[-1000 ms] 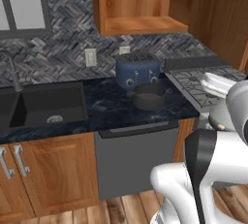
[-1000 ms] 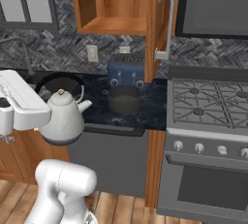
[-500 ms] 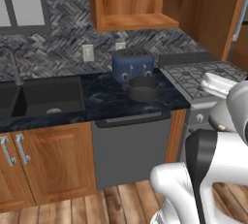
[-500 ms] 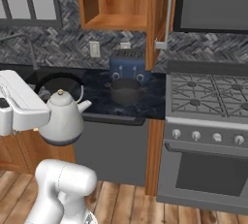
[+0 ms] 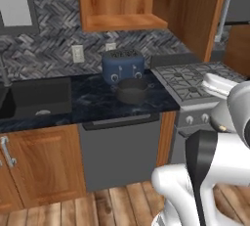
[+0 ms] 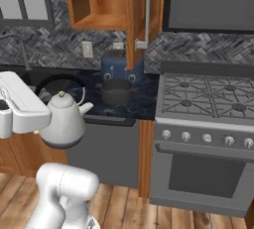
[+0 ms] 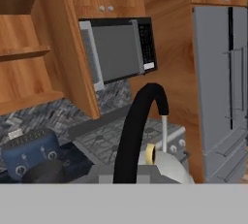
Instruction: Pick the kettle from the cabinet and place it on a stove burner. Then pick the pot from the counter and place it on another stove burner. Finally, turn both burners on.
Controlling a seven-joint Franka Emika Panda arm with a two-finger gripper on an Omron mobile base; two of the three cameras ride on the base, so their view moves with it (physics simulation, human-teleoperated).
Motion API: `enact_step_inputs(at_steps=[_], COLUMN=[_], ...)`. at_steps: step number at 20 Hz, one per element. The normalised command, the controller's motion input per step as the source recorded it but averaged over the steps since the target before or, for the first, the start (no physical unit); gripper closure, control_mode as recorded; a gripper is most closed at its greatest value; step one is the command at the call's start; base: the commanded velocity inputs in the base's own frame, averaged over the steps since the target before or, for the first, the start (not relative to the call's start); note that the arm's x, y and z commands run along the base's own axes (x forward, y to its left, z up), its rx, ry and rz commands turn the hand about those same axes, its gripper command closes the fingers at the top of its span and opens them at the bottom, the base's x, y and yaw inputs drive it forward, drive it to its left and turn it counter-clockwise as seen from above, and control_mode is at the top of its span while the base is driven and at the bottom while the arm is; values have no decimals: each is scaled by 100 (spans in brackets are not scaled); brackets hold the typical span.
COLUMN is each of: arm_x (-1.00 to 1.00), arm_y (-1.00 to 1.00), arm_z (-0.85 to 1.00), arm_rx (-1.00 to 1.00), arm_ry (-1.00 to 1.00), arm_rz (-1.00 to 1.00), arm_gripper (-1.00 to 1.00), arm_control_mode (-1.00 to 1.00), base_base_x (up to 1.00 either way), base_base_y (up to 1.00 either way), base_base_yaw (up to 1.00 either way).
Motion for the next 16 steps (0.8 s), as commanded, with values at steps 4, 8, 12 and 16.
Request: enact_step_inputs(at_steps=[4,8,12,16], arm_x=[0,0,0,0], arm_y=[0,0,0,0], arm_z=[0,0,0,0], arm_rx=[0,0,0,0], arm_ry=[0,0,0,0], arm_rz=[0,0,0,0], arm_gripper=[100,100,100,100], arm_control_mode=[100,100,100,100], base_base_x=[-22,-14,0,9], base_base_y=[-56,-55,-56,-55], base_base_yaw=[0,1,6,13])
